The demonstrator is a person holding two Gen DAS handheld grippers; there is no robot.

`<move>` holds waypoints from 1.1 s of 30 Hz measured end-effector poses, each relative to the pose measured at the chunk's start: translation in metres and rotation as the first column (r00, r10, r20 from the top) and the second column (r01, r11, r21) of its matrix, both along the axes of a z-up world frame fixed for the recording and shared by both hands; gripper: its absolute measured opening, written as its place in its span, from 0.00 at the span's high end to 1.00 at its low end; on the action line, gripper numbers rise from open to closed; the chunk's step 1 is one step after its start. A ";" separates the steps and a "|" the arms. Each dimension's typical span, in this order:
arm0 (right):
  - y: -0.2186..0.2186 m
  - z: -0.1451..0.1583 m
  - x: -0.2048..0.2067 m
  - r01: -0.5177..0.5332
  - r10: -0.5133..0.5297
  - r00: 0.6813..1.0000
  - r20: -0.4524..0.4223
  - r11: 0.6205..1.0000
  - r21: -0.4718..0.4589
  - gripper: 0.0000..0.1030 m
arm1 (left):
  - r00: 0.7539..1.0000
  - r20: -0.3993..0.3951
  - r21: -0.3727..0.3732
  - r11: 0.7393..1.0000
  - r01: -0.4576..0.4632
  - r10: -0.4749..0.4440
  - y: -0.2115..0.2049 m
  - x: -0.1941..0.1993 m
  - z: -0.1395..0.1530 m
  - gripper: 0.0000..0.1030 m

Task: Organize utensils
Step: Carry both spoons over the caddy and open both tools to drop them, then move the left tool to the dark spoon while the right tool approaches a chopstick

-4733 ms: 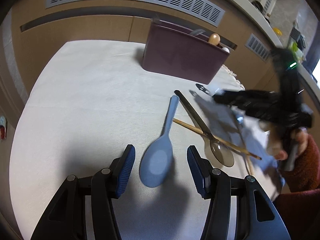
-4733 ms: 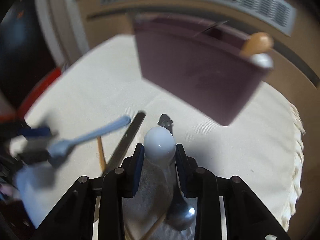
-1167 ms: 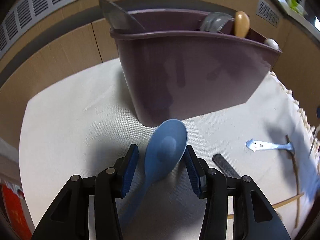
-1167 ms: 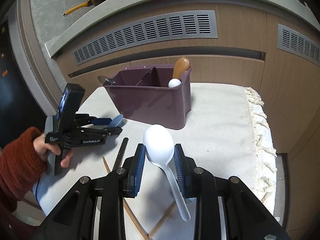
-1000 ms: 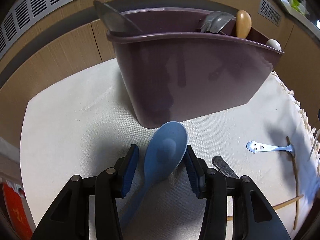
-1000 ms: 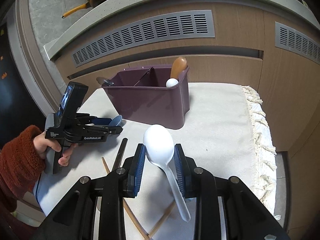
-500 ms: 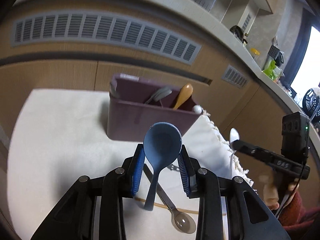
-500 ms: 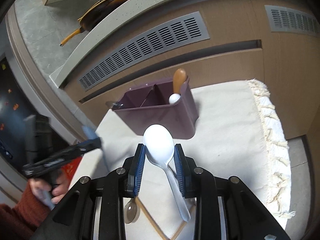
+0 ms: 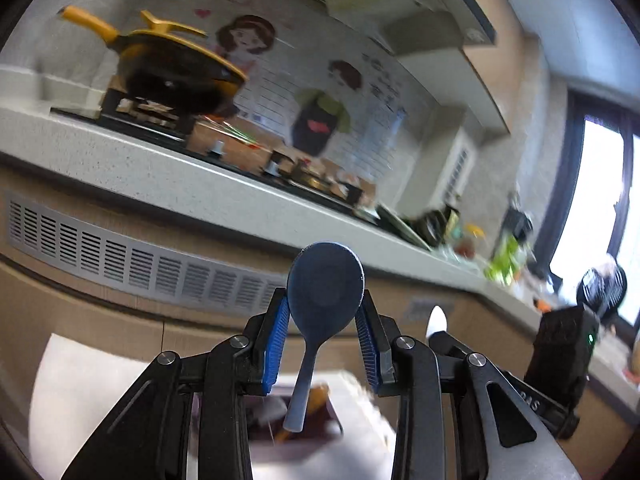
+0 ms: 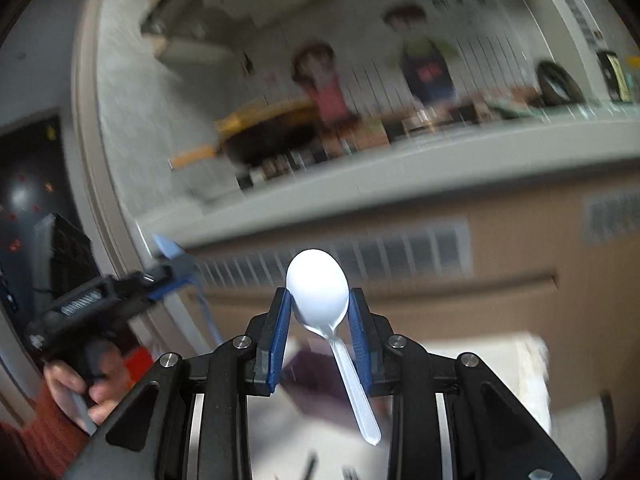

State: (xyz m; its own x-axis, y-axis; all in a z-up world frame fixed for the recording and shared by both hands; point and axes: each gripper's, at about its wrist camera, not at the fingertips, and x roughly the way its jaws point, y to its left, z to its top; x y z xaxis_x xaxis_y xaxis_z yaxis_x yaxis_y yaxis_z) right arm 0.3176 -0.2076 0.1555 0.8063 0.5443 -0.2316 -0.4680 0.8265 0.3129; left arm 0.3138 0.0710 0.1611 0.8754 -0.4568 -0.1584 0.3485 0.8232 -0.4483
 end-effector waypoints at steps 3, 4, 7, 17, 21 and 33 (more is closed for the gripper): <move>0.009 -0.022 0.030 0.049 -0.048 0.999 -0.020 0.997 0.059 0.74 | 0.998 -0.052 -0.016 0.999 -0.031 0.030 0.001 0.033 -0.028 0.67; 0.012 -0.030 0.037 0.055 -0.054 0.998 -0.026 0.997 0.059 0.74 | 0.996 -0.076 -0.009 0.999 -0.037 0.036 0.003 0.041 -0.039 0.67; 0.022 -0.054 0.056 0.094 -0.093 0.995 -0.032 0.995 0.032 0.74 | 0.988 -0.147 0.016 0.999 -0.037 0.039 0.000 0.065 -0.070 0.67; 0.018 -0.120 0.086 0.046 -0.053 0.984 -0.172 0.998 -0.043 0.68 | 0.941 -0.336 0.088 0.993 0.076 -0.043 -0.026 0.095 -0.135 0.67; 0.009 -0.121 0.061 0.144 -0.160 0.979 -0.129 0.981 -0.130 0.64 | 0.954 -0.300 0.197 0.979 0.049 0.013 -0.038 0.078 -0.132 0.60; -0.021 -0.105 -0.001 -0.018 -0.054 0.962 -0.268 0.966 -0.258 0.55 | 0.972 -0.159 0.219 0.966 -0.135 0.172 -0.012 0.004 -0.089 0.47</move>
State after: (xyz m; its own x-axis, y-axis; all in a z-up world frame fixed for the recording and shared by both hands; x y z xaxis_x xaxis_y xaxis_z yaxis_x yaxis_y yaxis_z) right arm 0.3166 -0.2289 0.0504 0.7028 0.4236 -0.5716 -0.3792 0.9028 0.2028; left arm 0.3174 0.0586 0.0723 0.8823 -0.2609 -0.3918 0.1419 0.9411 -0.3071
